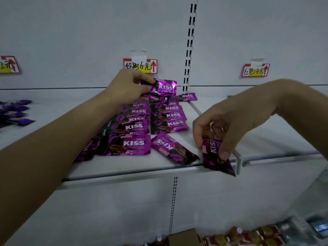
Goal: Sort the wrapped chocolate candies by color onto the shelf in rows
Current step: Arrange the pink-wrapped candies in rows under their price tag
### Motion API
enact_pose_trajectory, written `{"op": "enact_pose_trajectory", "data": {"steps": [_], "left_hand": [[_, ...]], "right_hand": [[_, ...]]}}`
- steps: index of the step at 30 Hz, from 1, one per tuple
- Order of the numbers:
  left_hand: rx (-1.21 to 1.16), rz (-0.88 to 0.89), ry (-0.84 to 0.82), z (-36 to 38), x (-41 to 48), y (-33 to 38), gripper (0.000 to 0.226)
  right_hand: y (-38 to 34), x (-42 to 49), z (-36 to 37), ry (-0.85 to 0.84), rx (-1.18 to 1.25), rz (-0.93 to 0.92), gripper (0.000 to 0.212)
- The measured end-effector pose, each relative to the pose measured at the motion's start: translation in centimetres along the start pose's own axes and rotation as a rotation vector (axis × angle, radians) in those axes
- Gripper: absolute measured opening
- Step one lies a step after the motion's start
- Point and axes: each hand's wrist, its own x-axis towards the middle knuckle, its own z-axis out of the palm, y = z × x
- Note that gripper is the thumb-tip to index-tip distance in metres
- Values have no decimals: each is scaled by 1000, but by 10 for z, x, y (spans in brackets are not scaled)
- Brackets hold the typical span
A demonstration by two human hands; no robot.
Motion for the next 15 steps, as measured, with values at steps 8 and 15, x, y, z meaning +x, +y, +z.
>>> {"op": "enact_pose_trajectory", "data": {"steps": [8, 15], "left_hand": [[-46, -45, 30, -4, 0, -5, 17], [-34, -56, 15, -3, 2, -10, 19]], "right_hand": [[31, 2, -48, 393, 334, -21, 9], [86, 75, -73, 799, 630, 309, 34]]}}
